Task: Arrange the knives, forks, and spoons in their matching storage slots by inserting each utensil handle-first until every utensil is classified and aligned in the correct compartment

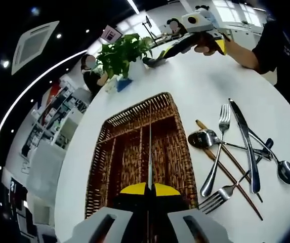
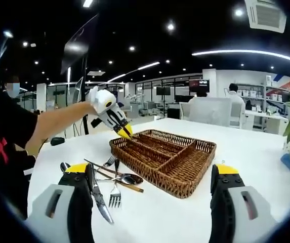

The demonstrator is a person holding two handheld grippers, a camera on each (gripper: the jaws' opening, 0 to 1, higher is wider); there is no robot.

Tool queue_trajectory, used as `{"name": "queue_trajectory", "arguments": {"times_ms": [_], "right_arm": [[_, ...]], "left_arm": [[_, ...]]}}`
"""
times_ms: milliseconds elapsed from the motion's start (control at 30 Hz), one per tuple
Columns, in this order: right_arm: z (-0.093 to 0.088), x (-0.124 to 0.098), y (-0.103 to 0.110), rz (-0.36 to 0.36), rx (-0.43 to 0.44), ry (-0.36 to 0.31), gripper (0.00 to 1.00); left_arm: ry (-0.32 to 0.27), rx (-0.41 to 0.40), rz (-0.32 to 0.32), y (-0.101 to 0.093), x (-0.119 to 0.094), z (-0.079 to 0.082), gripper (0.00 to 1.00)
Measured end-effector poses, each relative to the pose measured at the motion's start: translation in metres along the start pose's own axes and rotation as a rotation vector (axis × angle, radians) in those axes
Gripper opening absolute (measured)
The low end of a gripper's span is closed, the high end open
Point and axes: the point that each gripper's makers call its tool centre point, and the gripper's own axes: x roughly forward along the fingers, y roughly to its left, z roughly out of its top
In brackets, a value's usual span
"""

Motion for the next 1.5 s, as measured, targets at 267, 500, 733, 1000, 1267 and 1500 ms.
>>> {"name": "queue_trajectory", "arguments": {"times_ms": [267,500,733,1000,1267,1500], "right_arm": [[-0.002,0.002,0.0,0.007,-0.012,0.012,0.99],[-0.002,0.002,-0.003,0.0,-0.015,0.009,1.0],[-0.001,0.002,-0.003,0.001,-0.016,0.006,1.0],[-0.001,0.001,0.001,0.004,-0.022,0.004,0.99],[-0.002,0.0,0.003,0.003,-0.026,0.006,0.99],[-0.002,0.002,0.009,0.014,-0.035,0.008,0.99]], "left_arm": [[-0.001,-0.012,-0.003,0.006,0.002,-0.003,0.01],[0.016,-0.015,0.004,0.01,0.002,-0.006,0.01],[0.012,-0.027,0.0,0.009,0.002,-0.007,0.01],[0.029,-0.031,0.0,0.004,0.008,-0.013,0.01],[0.006,-0.063,-0.004,-0.001,0.014,-0.016,0.01],[0.01,-0.061,-0.007,-0.007,0.017,-0.021,0.01]]}}
